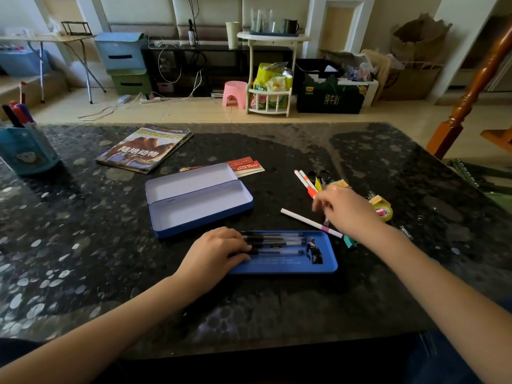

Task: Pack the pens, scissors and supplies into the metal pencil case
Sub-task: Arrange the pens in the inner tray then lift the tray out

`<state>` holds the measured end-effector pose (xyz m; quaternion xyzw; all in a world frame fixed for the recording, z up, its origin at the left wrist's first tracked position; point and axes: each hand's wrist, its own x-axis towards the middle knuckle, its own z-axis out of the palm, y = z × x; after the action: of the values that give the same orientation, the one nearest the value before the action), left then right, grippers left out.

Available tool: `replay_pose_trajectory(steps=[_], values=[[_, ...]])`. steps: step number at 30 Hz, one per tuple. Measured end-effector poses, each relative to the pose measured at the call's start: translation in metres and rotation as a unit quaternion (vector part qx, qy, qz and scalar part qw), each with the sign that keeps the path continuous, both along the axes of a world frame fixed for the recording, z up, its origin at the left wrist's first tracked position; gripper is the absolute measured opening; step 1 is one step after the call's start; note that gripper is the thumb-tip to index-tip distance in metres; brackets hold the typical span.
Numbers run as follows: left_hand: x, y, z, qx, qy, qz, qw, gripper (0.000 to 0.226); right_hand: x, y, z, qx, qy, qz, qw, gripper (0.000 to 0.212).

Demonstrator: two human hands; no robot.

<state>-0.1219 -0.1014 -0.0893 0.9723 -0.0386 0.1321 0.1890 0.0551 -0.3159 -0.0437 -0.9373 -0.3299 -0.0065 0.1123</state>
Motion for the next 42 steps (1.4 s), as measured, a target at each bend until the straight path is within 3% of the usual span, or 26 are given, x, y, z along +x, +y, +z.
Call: replay_pose_trajectory(steps=[3, 7, 11, 15, 18, 20, 23, 26, 28, 34, 38, 42], values=[[0.002, 0.000, 0.003, 0.020, 0.011, -0.020, 1.000, 0.018, 0.014, -0.014, -0.007, -0.136, 0.047, -0.009, 0.990, 0.039], [0.002, 0.004, -0.002, 0.074, -0.006, -0.041, 0.996, 0.026, 0.017, -0.015, -0.018, -0.142, -0.025, 0.017, 0.989, 0.033], [-0.001, 0.002, -0.002, 0.041, -0.026, 0.005, 0.999, 0.018, 0.014, -0.012, -0.022, -0.181, -0.097, 0.092, 0.974, 0.033], [0.001, 0.005, 0.000, 0.040, -0.034, 0.018, 0.998, 0.009, 0.013, -0.016, -0.021, -0.185, -0.092, 0.092, 0.974, 0.043], [0.001, 0.007, -0.002, 0.038, -0.030, 0.015, 0.999, 0.017, 0.009, -0.017, -0.022, -0.165, -0.077, 0.084, 0.980, 0.053], [0.000, 0.009, -0.004, 0.035, -0.044, 0.015, 0.998, 0.022, 0.008, -0.016, -0.022, -0.151, -0.058, 0.069, 0.984, 0.048], [-0.002, 0.011, 0.004, -0.012, -0.017, 0.022, 1.000, 0.043, 0.014, -0.016, -0.024, -0.140, -0.047, 0.068, 0.987, 0.031], [0.001, 0.015, 0.014, -0.039, 0.094, 0.004, 0.995, 0.089, 0.021, -0.019, -0.029, -0.124, -0.051, 0.094, 0.987, 0.025], [0.003, 0.021, 0.014, -0.048, 0.162, 0.000, 0.986, 0.105, 0.023, -0.020, -0.028, -0.130, -0.051, 0.103, 0.985, 0.023], [0.004, 0.021, 0.010, -0.040, 0.173, 0.027, 0.984, 0.097, 0.029, -0.024, -0.024, -0.135, -0.022, 0.115, 0.984, 0.016], [0.004, 0.020, 0.013, -0.036, 0.170, 0.053, 0.983, 0.084, 0.033, -0.026, -0.029, -0.087, 0.017, 0.104, 0.991, 0.024], [0.003, 0.022, 0.013, -0.042, 0.171, 0.055, 0.983, 0.083, 0.033, -0.027, -0.031, -0.057, 0.010, 0.108, 0.992, 0.015]])
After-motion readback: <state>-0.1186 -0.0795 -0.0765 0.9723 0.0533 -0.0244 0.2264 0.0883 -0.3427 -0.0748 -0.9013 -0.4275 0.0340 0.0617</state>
